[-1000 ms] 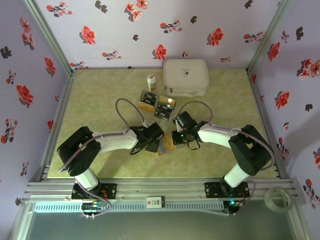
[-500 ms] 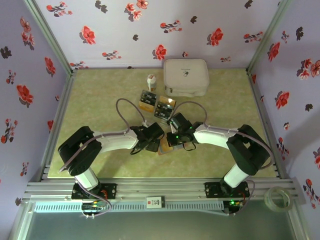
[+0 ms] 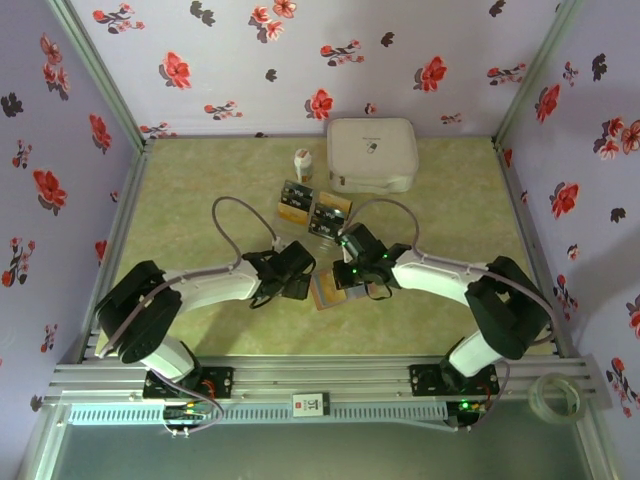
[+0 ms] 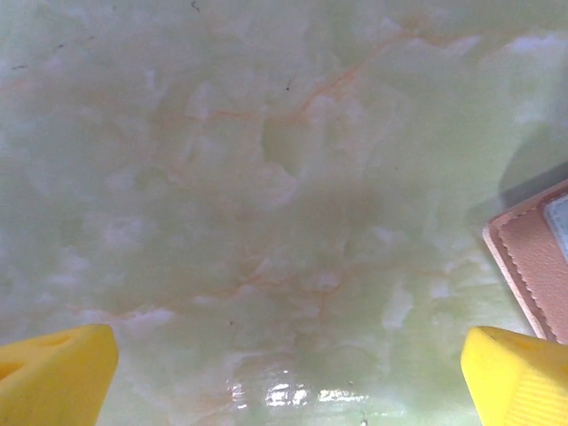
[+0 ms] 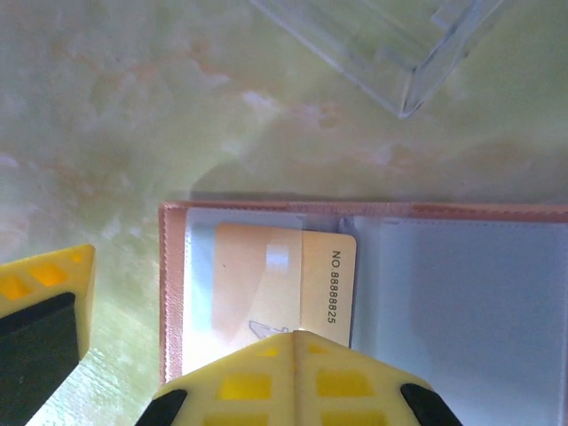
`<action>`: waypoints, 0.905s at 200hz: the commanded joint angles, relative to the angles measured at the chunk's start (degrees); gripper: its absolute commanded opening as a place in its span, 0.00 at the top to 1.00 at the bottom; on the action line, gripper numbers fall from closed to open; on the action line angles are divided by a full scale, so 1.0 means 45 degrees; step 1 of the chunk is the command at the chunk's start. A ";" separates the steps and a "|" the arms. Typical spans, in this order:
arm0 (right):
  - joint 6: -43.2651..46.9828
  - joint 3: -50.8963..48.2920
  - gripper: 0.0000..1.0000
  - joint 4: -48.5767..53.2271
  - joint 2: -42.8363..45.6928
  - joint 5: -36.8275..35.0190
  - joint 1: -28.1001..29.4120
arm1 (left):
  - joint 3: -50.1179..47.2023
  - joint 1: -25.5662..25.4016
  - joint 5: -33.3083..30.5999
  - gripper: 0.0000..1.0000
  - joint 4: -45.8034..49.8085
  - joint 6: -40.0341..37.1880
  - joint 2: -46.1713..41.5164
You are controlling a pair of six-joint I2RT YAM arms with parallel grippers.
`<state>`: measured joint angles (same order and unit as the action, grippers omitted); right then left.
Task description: Put the credit cards into the card holder
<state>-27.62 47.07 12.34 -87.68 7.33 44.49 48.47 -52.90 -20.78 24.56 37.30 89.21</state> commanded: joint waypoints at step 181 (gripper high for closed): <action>-0.0052 0.0019 0.97 -0.0144 -0.1503 0.0323 -0.0261 | 0.0323 0.0057 0.0717 0.00 -0.0658 -0.0401 0.1296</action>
<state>-27.51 46.70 11.79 -93.34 7.73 42.65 48.84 -52.90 -17.85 22.48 36.69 93.58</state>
